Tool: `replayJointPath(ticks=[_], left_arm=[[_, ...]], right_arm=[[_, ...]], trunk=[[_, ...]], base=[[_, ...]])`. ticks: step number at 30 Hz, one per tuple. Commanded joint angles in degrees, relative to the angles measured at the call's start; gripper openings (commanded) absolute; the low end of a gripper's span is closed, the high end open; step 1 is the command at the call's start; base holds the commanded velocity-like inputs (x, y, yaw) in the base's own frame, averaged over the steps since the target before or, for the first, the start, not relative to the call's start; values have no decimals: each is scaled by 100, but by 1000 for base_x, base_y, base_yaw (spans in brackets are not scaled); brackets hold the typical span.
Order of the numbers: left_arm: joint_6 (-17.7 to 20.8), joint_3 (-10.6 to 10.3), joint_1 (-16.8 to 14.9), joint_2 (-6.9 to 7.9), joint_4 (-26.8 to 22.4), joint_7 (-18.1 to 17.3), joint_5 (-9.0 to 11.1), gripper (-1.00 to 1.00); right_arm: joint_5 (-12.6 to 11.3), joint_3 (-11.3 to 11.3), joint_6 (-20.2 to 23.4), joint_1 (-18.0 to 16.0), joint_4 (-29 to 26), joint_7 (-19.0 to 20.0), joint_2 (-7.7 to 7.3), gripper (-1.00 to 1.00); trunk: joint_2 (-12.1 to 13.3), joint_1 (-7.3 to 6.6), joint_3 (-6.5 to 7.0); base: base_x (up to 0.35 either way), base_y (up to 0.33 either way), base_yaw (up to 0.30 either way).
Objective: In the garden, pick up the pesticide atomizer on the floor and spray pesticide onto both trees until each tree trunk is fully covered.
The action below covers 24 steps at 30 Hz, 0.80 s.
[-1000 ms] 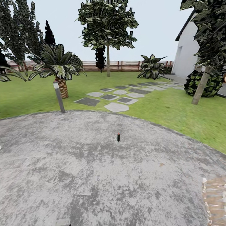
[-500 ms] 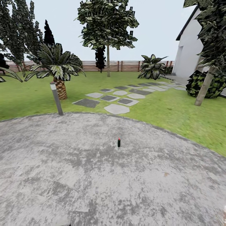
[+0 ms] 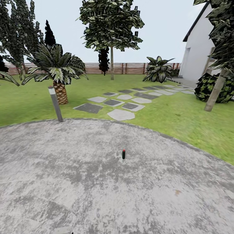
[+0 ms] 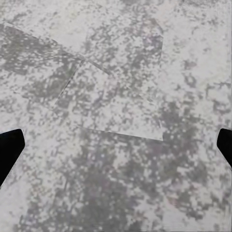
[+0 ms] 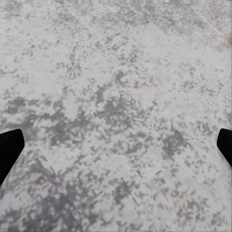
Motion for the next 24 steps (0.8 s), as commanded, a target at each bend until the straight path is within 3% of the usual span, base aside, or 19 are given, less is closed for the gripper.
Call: replayJointPath(ticks=[1,24], left_arm=[[-17,-5,-3,0,5,-3,48,100],[-17,-5,-3,0,5,-3,48,100]], right_arm=[[36,-3,-17,-3,3,4,-1,100],[34,-3,-17,-3,2,4,-1,100]], trunk=[[-2,3,-5],[-2,3,-5]], base=[[341,0,0],[341,-1,0]])
